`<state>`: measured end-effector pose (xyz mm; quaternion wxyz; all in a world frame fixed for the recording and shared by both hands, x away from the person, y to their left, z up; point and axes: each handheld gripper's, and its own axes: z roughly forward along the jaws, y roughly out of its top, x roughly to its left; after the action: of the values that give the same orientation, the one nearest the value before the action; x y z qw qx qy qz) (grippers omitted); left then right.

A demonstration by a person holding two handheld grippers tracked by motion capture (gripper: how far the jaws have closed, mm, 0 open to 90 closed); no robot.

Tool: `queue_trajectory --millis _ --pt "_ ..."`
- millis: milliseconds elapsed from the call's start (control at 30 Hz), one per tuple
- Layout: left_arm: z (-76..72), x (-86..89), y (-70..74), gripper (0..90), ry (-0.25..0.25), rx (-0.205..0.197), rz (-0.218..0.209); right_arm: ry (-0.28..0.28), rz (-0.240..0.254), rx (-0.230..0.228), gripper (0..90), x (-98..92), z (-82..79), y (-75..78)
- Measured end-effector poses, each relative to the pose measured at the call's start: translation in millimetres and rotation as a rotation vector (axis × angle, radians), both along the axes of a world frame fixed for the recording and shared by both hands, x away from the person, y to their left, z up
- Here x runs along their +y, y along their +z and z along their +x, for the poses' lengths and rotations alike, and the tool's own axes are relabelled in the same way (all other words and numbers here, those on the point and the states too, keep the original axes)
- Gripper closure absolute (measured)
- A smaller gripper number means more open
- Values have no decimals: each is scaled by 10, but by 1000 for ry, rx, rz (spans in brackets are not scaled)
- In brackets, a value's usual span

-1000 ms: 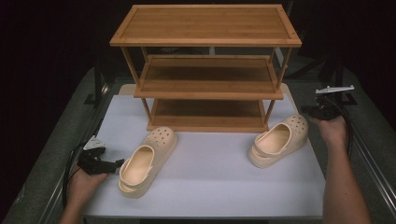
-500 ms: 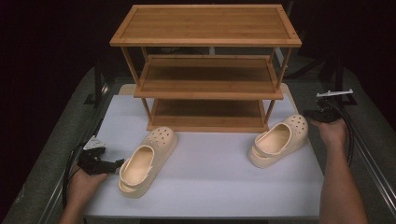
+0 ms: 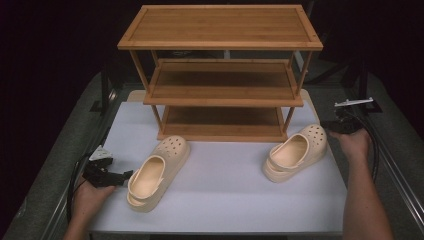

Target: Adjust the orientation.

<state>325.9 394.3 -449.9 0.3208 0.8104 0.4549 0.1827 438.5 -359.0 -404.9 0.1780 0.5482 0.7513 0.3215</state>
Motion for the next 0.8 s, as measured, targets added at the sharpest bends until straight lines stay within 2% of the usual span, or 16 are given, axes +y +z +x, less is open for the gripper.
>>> queue_trajectory --millis 200,300,433,467,567,800 --pt "0 0 0 12 0 0 0 30 1 -4 899 82 -39 0" --pt "0 -1 0 12 0 0 0 46 -16 -15 900 141 -83 1" --pt "0 0 0 12 0 0 0 52 13 -27 900 144 -133 -24" --pt "0 0 0 12 0 0 0 62 42 -32 900 137 -165 -42" --pt "0 -1 0 12 0 0 0 68 74 -37 900 141 -210 -60" --pt "0 -1 0 12 0 0 0 102 77 -52 900 243 -303 -73"
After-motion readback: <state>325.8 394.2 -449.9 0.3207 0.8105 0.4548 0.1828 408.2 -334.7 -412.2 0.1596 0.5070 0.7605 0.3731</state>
